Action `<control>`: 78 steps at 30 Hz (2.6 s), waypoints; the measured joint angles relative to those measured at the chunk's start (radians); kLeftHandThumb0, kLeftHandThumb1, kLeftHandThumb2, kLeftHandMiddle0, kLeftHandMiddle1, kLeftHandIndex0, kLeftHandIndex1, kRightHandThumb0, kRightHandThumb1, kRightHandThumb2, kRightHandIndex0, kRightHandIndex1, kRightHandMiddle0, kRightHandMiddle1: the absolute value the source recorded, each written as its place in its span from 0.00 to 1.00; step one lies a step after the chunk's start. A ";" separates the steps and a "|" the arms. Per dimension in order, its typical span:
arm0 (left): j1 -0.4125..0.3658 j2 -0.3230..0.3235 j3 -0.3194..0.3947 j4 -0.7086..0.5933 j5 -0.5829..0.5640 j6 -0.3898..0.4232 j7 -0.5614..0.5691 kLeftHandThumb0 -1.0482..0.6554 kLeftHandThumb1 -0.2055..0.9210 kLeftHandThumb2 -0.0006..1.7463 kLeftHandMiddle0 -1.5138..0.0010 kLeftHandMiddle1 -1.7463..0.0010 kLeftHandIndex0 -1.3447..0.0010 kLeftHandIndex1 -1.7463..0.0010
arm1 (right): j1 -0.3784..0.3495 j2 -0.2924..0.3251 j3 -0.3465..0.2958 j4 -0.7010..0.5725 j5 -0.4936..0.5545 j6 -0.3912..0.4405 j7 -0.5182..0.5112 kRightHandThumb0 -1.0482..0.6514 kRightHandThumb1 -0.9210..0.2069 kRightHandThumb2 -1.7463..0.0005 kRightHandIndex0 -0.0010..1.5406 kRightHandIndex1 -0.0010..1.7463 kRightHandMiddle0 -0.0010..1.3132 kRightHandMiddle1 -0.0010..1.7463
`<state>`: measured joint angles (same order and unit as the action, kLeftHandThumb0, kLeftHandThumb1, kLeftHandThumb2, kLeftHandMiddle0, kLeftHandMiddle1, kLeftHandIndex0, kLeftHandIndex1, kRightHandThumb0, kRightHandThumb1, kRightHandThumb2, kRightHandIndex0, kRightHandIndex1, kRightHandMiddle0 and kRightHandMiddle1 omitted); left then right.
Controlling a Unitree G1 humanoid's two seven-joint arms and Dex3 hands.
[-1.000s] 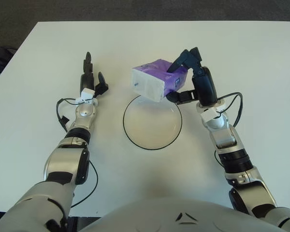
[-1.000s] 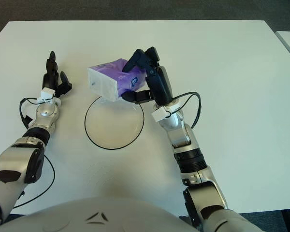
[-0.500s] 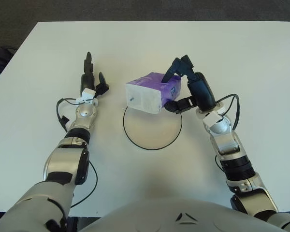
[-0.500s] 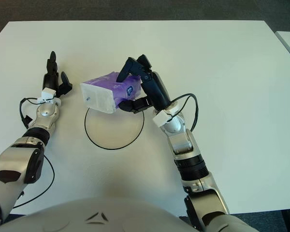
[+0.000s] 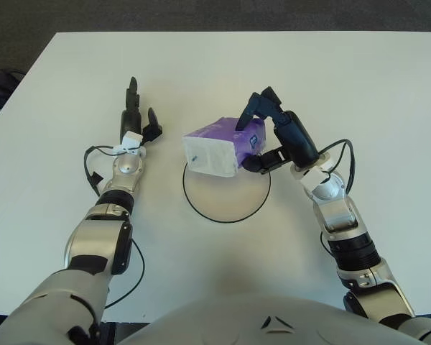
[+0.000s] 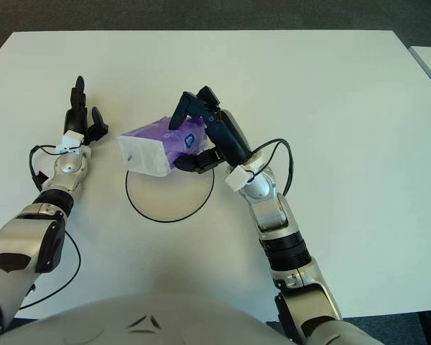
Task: Put the tissue paper into the plate.
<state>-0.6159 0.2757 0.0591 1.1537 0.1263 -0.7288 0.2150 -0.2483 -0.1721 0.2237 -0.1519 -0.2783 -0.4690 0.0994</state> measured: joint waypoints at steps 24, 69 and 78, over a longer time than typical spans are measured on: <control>-0.001 0.001 0.000 0.002 0.001 0.000 0.000 0.07 1.00 0.61 0.97 0.99 1.00 0.99 | -0.027 -0.062 0.001 0.033 -0.033 0.005 0.069 0.21 0.12 0.61 0.21 0.82 0.11 0.90; -0.001 -0.001 0.013 0.002 -0.004 -0.002 -0.023 0.07 1.00 0.62 0.98 1.00 1.00 0.98 | -0.086 -0.203 0.026 0.037 -0.289 0.102 0.126 0.06 0.00 0.56 0.00 0.07 0.00 0.12; -0.001 -0.001 0.013 0.002 -0.004 -0.002 -0.023 0.07 1.00 0.61 0.99 1.00 1.00 0.98 | -0.091 -0.204 0.019 0.048 -0.289 0.116 0.110 0.06 0.00 0.58 0.01 0.06 0.00 0.13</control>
<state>-0.6166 0.2750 0.0722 1.1553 0.1224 -0.7304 0.1918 -0.3389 -0.3763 0.2431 -0.1034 -0.5675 -0.3532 0.2093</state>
